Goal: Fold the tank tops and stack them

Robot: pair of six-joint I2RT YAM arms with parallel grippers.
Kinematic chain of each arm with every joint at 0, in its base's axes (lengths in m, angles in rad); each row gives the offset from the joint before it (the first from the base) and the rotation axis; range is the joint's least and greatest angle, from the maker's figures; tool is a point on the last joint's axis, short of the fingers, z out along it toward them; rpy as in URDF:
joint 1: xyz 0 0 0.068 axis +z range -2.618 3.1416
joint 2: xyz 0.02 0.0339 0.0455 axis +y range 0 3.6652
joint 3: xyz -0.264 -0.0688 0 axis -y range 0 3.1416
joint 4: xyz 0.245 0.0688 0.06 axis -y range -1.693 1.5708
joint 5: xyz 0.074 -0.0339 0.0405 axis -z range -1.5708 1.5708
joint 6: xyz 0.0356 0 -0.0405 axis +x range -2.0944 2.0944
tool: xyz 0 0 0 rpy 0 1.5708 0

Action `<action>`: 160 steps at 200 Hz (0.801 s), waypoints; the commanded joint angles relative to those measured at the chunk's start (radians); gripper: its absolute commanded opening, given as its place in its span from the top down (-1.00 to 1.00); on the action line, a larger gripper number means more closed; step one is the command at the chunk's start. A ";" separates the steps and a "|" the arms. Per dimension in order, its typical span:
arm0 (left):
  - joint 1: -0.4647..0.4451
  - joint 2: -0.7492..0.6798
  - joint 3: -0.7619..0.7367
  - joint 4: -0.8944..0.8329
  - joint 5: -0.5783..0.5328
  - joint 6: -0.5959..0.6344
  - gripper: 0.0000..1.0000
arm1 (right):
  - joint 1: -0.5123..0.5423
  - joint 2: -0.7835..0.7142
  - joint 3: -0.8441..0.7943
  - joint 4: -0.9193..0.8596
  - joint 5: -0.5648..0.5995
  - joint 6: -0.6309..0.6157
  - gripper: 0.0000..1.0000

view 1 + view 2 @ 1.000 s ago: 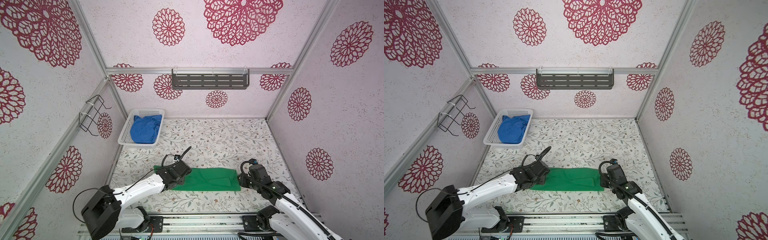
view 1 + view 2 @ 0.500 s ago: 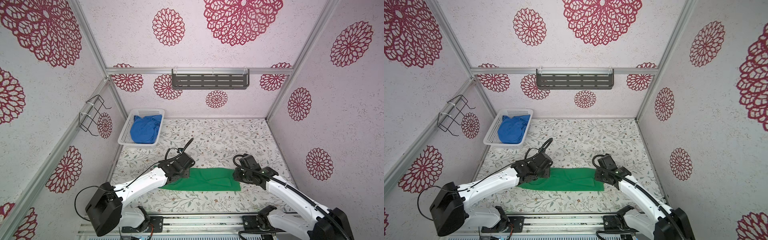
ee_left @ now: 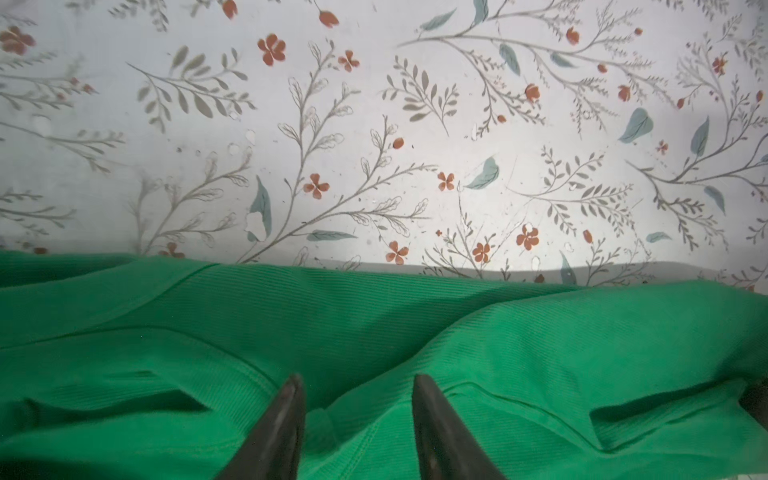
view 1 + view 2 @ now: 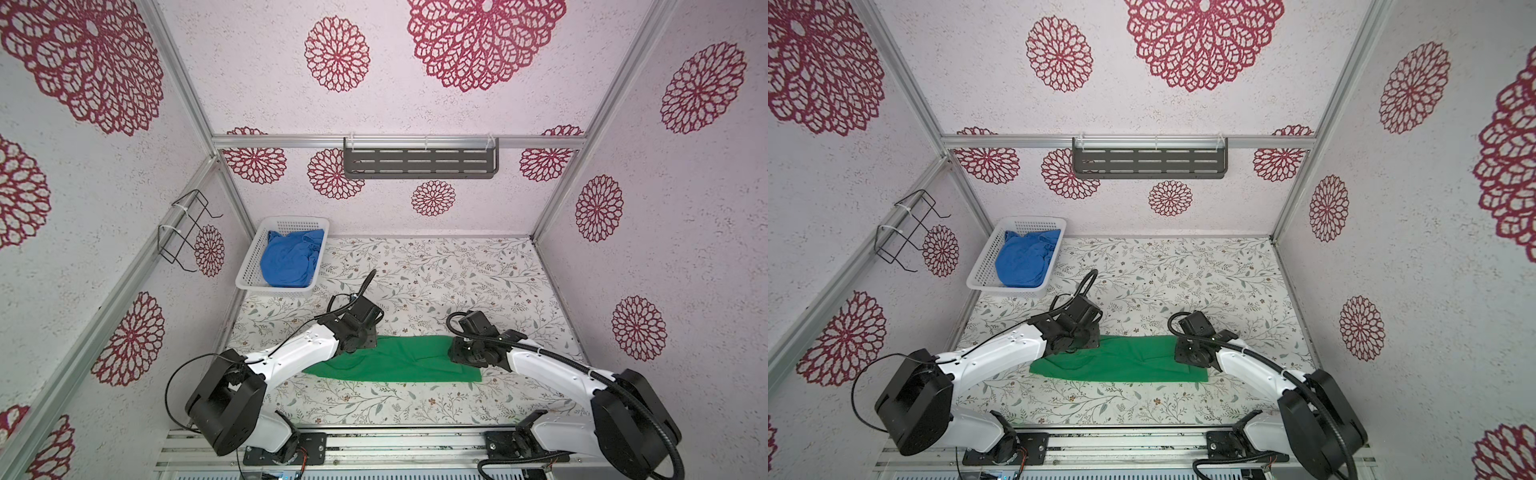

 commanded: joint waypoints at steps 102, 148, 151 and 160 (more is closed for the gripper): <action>-0.054 -0.184 -0.176 -0.148 0.007 -0.070 0.10 | 0.045 -0.332 -0.107 -0.256 0.054 0.109 0.99; -0.047 -0.108 -0.108 -0.131 0.030 -0.042 0.09 | 0.044 -0.322 0.058 -0.413 0.134 -0.033 1.00; -0.047 -0.102 -0.109 -0.127 0.032 -0.042 0.09 | 0.044 -0.320 0.069 -0.426 0.136 -0.039 1.00; -0.046 -0.088 -0.114 -0.112 0.039 -0.042 0.09 | 0.044 -0.322 0.095 -0.457 0.133 -0.040 0.99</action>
